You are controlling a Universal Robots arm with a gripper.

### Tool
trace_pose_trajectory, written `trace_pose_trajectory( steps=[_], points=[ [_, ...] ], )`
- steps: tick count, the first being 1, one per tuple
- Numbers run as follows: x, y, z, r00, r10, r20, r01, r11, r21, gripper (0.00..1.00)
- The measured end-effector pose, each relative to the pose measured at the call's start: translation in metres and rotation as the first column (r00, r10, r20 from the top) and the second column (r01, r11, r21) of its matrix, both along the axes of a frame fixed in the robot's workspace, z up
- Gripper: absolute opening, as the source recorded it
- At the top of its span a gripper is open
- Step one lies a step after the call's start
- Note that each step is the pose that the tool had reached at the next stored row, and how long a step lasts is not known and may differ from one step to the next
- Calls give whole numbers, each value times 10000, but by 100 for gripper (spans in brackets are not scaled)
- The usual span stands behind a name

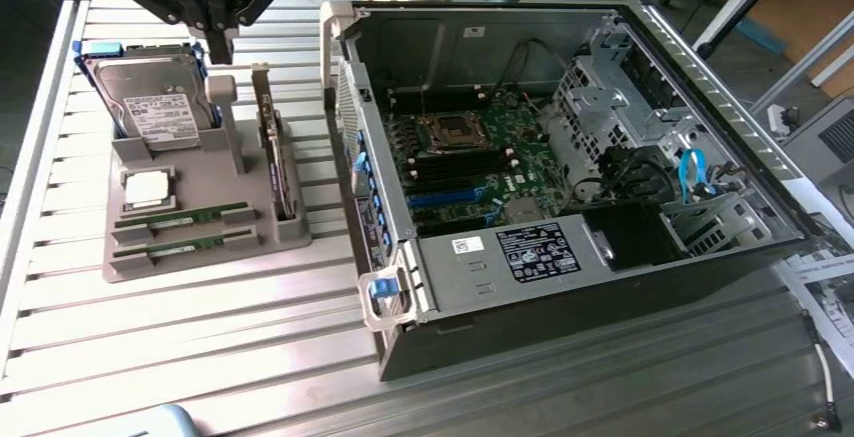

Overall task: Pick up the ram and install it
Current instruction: 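Reach for the ram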

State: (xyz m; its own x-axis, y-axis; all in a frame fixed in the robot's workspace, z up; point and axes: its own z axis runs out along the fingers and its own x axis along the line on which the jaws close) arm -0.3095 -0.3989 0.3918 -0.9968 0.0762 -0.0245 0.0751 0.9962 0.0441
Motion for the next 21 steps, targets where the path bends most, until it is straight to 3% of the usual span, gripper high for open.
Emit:
trace_pose_trajectory(
  steps=[21],
  points=[
    [-305,0,-3,10000,0,0,0,10000,0,11]
  ],
)
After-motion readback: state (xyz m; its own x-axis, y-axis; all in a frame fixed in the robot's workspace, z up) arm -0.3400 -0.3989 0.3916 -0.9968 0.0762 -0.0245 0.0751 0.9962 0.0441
